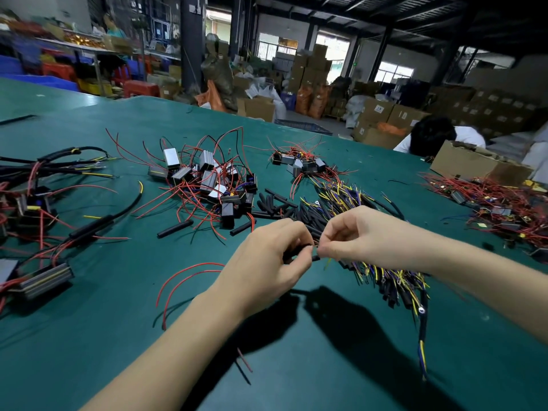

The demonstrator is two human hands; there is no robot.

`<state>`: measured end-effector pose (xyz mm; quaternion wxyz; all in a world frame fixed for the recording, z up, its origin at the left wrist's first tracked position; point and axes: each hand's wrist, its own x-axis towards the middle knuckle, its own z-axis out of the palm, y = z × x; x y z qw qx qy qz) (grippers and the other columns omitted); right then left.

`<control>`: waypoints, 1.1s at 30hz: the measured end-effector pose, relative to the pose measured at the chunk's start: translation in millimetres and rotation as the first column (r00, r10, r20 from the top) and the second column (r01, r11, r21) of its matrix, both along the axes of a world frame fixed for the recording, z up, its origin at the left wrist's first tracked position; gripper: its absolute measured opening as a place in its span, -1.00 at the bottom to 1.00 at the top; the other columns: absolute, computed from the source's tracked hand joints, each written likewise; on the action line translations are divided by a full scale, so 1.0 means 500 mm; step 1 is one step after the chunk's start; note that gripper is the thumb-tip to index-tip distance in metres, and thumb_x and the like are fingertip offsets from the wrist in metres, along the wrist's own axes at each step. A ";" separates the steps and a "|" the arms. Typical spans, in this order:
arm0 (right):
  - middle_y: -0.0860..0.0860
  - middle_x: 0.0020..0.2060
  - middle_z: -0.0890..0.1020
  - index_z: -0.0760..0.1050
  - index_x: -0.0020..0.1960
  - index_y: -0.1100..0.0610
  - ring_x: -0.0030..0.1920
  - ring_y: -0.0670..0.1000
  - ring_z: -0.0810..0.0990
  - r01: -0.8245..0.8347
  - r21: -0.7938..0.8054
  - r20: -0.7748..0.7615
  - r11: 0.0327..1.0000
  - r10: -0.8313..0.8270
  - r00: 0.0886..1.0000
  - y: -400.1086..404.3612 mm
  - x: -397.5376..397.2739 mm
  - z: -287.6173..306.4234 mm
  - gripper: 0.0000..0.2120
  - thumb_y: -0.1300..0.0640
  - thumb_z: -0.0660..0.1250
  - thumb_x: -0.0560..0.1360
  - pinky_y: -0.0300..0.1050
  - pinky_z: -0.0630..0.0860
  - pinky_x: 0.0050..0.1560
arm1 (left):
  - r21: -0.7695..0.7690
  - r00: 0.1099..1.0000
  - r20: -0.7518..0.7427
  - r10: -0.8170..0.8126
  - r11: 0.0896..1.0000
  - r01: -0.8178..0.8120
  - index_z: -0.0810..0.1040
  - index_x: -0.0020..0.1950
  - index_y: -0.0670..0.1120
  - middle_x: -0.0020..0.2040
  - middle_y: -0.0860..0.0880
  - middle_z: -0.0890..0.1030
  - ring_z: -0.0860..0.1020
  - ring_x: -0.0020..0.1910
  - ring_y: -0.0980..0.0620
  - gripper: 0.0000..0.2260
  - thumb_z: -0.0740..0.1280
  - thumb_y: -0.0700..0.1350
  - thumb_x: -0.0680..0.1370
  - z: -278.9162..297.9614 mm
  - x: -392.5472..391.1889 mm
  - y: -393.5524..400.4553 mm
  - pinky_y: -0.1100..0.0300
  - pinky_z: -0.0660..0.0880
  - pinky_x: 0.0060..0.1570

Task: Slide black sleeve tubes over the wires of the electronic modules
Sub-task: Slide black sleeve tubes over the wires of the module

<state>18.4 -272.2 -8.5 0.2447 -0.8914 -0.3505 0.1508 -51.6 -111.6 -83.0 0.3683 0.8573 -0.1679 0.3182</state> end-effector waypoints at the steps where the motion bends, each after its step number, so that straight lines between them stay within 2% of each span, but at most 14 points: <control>1: -0.17 -0.45 0.55 0.57 -0.18 0.06 -0.43 -0.18 0.44 -0.035 -0.075 0.162 0.997 0.047 0.986 -0.001 -0.005 -0.002 -0.87 0.01 0.38 0.48 -0.23 0.36 -0.33 | 0.000 1.000 -0.024 -0.007 1.000 0.007 0.53 -0.18 -0.13 -0.30 0.04 0.49 0.42 -0.31 0.09 -0.93 0.32 -0.16 0.48 -0.001 -0.001 -0.002 0.20 0.38 -0.27; 2: -0.17 -0.38 0.56 0.53 -0.15 0.02 -0.36 -0.19 0.49 -0.046 -0.187 0.348 0.981 0.110 0.931 -0.002 -0.011 -0.007 -0.89 -0.01 0.35 0.50 -0.20 0.38 -0.31 | -0.014 0.999 -0.052 -0.015 1.000 0.014 0.53 -0.20 -0.13 -0.33 0.06 0.48 0.40 -0.33 0.13 -0.93 0.32 -0.18 0.49 -0.001 -0.001 -0.005 0.23 0.36 -0.28; 3: -0.14 -0.29 0.57 0.48 -0.11 -0.01 -0.28 -0.13 0.54 -0.037 -0.298 0.568 0.954 0.209 0.796 -0.003 -0.017 -0.014 -0.92 0.01 0.31 0.51 -0.14 0.39 -0.31 | -0.047 0.996 -0.085 -0.022 0.999 0.018 0.53 -0.22 -0.12 -0.36 0.09 0.46 0.38 -0.37 0.17 -0.92 0.33 -0.21 0.49 -0.001 0.000 -0.008 0.27 0.33 -0.30; 4: -0.09 -0.24 0.55 0.43 -0.10 0.02 -0.26 -0.04 0.57 -0.026 -0.386 0.740 0.922 0.327 0.587 -0.005 -0.021 -0.023 -0.95 0.07 0.29 0.52 -0.12 0.37 -0.37 | -0.099 0.991 -0.128 -0.033 0.995 0.020 0.52 -0.25 -0.10 -0.40 0.10 0.44 0.35 -0.40 0.19 -0.88 0.33 -0.24 0.49 0.000 0.001 -0.009 0.30 0.31 -0.32; 6: -0.01 -0.31 0.49 0.32 -0.13 0.10 -0.39 0.03 0.50 -0.022 -0.476 0.849 0.879 0.466 0.249 -0.005 -0.034 -0.038 -0.91 0.26 0.18 0.48 -0.12 0.25 -0.52 | -0.250 0.963 -0.250 -0.097 0.968 0.032 0.51 -0.28 -0.06 -0.43 0.08 0.44 0.35 -0.43 0.16 -0.82 0.32 -0.27 0.50 0.007 0.004 -0.007 0.28 0.30 -0.37; 7: 0.01 -0.34 0.46 0.28 -0.14 0.11 -0.43 0.02 0.46 -0.036 -0.476 0.867 0.879 0.476 0.146 -0.005 -0.039 -0.043 -0.88 0.31 0.12 0.48 -0.13 0.24 -0.53 | -0.337 0.934 -0.320 -0.157 0.940 0.043 0.51 -0.29 -0.06 -0.42 0.04 0.47 0.38 -0.44 0.13 -0.81 0.31 -0.27 0.50 0.011 0.006 -0.002 0.26 0.32 -0.39; 9: 0.01 -0.36 0.45 0.29 -0.15 0.12 -0.44 0.03 0.44 -0.057 -0.446 0.891 0.893 0.450 0.068 -0.005 -0.040 -0.057 -0.85 0.34 0.11 0.50 -0.13 0.27 -0.53 | -0.485 0.853 -0.430 -0.296 0.872 0.058 0.52 -0.28 -0.08 -0.41 0.01 0.50 0.44 -0.47 0.09 -0.82 0.31 -0.27 0.52 0.015 0.006 0.004 0.30 0.34 -0.43; 11: 0.01 -0.34 0.49 0.41 -0.18 0.14 -0.43 0.06 0.48 -0.111 -0.342 0.906 0.933 0.359 0.227 -0.009 -0.040 -0.066 -0.89 0.30 0.31 0.46 -0.11 0.32 -0.56 | -0.540 0.814 -0.468 -0.345 0.840 0.045 0.52 -0.25 -0.09 -0.41 0.02 0.51 0.44 -0.50 0.12 -0.83 0.30 -0.26 0.53 0.013 0.006 0.003 0.34 0.34 -0.45; 14: -0.16 -0.31 0.48 0.46 -0.13 0.00 -0.30 -0.03 0.50 -0.023 -0.102 0.711 0.995 0.089 0.698 -0.014 -0.040 -0.056 -0.92 0.06 0.36 0.49 -0.12 0.36 -0.37 | -0.488 0.864 -0.427 -0.266 0.873 0.028 0.51 -0.23 -0.06 -0.39 0.05 0.51 0.43 -0.47 0.12 -0.84 0.31 -0.24 0.53 0.004 0.010 -0.006 0.31 0.35 -0.41; 17: -0.18 -0.42 0.50 0.49 -0.23 -0.04 -0.35 -0.16 0.43 0.095 -0.012 0.412 0.995 -0.082 0.907 -0.018 -0.022 -0.044 -0.83 -0.09 0.36 0.46 -0.12 0.38 -0.26 | -0.367 0.933 -0.321 -0.159 0.930 0.032 0.52 -0.22 -0.03 -0.37 0.04 0.52 0.40 -0.42 0.08 -0.87 0.33 -0.20 0.52 -0.004 0.009 -0.010 0.22 0.36 -0.35; 21: -0.11 -0.45 0.51 0.58 -0.25 0.07 -0.42 -0.14 0.38 0.084 0.170 0.090 0.982 -0.101 0.991 -0.017 -0.017 -0.033 -0.88 0.09 0.44 0.44 -0.24 0.33 -0.33 | -0.239 0.979 -0.185 -0.085 0.970 0.039 0.51 -0.20 -0.05 -0.41 0.06 0.48 0.32 -0.47 0.18 -0.89 0.34 -0.20 0.51 -0.002 0.000 -0.016 0.37 0.27 -0.41; 24: -0.03 -0.39 0.57 0.63 -0.20 0.12 -0.36 -0.08 0.40 0.113 0.251 -0.034 0.961 -0.108 0.994 -0.018 -0.018 -0.034 -0.93 0.14 0.45 0.44 -0.19 0.32 -0.30 | -0.182 0.990 -0.138 -0.041 0.983 0.015 0.52 -0.18 -0.07 -0.38 0.06 0.48 0.35 -0.44 0.17 -0.93 0.35 -0.20 0.50 -0.001 -0.001 -0.015 0.37 0.28 -0.38; 29: -0.04 -0.44 0.51 0.64 -0.20 0.06 -0.38 -0.07 0.36 0.111 0.313 0.022 0.943 -0.124 0.992 -0.020 -0.023 -0.046 -0.92 0.09 0.43 0.45 -0.12 0.30 -0.29 | -0.167 0.992 -0.125 -0.012 0.986 -0.009 0.55 -0.19 -0.05 -0.37 0.07 0.52 0.40 -0.40 0.16 -0.93 0.36 -0.17 0.50 -0.003 -0.001 -0.011 0.34 0.31 -0.35; 33: -0.12 -0.51 0.51 0.63 -0.19 0.08 -0.46 -0.17 0.40 0.072 0.367 0.020 0.928 -0.085 0.996 -0.020 -0.026 -0.043 -0.91 0.15 0.39 0.49 -0.32 0.33 -0.37 | -0.172 0.993 -0.116 -0.008 0.985 -0.012 0.57 -0.17 -0.07 -0.32 0.05 0.55 0.44 -0.36 0.13 -0.93 0.34 -0.18 0.51 0.003 -0.002 -0.009 0.36 0.31 -0.33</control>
